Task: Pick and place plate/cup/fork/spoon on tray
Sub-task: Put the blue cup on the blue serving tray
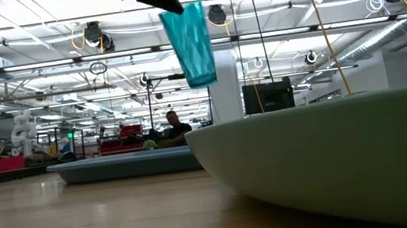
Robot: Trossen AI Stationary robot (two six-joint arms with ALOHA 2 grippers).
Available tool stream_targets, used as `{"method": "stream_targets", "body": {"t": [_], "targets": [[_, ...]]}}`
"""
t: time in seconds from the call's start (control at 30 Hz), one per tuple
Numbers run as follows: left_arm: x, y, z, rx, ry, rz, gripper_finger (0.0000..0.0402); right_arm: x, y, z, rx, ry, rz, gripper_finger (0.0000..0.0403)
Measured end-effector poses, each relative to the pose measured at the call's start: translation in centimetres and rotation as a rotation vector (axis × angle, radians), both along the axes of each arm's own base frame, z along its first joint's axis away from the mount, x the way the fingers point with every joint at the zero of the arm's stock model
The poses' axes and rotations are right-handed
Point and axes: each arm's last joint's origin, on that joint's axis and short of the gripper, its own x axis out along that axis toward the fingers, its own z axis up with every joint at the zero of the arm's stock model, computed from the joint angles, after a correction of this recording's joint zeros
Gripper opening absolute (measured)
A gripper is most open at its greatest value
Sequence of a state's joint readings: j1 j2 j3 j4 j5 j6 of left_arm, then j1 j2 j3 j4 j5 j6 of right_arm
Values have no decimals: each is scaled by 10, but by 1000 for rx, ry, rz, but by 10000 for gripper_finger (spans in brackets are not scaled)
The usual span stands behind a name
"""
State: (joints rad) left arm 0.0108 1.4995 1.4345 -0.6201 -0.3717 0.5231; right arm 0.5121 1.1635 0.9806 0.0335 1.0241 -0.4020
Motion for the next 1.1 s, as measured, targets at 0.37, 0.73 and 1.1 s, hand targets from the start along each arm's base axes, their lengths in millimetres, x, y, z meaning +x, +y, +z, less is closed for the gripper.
{"method": "stream_targets", "body": {"t": [0.37, 0.73, 1.1], "targets": [[-37, 77, 14, -125, -57, 351, 9, -3, -1, 0, 33, -7, -3, 164], [-50, 154, -10, -344, -60, 514, 11, -3, 0, 0, 32, -4, 4, 164], [-56, 193, -43, -486, 12, 674, 12, -4, 0, -3, 15, 28, 5, 164]]}}
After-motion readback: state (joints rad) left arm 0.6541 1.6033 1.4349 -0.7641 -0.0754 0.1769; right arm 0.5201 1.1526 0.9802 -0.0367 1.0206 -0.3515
